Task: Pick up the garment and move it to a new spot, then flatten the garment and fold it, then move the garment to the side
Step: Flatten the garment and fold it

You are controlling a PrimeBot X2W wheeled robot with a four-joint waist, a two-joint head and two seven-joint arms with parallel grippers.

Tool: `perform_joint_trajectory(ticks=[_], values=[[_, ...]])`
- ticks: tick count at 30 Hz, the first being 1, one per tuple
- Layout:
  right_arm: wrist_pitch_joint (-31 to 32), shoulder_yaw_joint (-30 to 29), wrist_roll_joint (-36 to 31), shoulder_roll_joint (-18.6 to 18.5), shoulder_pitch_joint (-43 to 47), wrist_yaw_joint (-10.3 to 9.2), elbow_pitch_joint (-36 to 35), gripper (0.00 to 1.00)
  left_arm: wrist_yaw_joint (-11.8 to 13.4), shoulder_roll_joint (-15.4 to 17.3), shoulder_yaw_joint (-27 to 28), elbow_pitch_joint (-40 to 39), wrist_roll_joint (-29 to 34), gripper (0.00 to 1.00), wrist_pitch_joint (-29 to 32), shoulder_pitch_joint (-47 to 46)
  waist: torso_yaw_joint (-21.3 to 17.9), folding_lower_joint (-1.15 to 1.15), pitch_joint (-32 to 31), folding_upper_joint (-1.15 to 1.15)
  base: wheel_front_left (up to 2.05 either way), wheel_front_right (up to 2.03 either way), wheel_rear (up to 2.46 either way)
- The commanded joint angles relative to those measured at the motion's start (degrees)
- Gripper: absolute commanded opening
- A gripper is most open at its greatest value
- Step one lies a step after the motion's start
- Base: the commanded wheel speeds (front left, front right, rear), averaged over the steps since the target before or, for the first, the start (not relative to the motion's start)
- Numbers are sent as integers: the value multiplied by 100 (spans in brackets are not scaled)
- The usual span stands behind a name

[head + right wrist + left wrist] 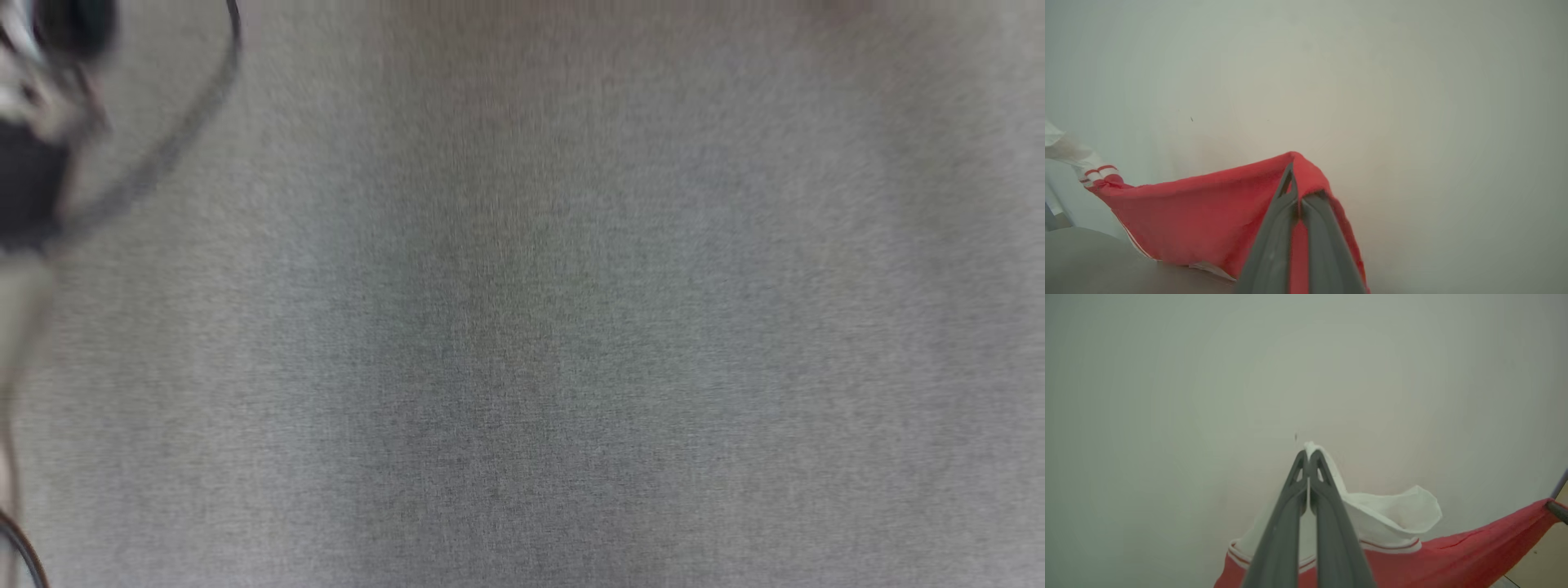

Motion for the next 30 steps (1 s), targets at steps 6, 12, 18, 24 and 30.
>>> perform_joint_trajectory(ticks=[6,12,18,24,30], values=[[-25,-456,4,-176,1397,-4,-659,0,379,286,276,-1180,20,0,-39,1658,73,1,-886,1,0,0,0],[-25,-768,149,-141,2735,-4,-1360,0,884,676,409,-2543,220,0,-41,3233,41,1,-1271,1,0,0,0],[-26,-614,301,-336,4132,-3,-2256,0,1518,980,613,-3864,224,0,-41,4946,-66,1,-1549,1,0,0,0],[-26,-458,600,-682,5110,-3,-2785,0,1832,904,869,-4611,289,0,-41,6102,-44,1,-1784,1,0,0,0],[41,-262,878,-1029,5843,-3,-3008,0,1969,797,1043,-4948,285,0,-41,7089,-22,1,-2054,1,0,0,0]])
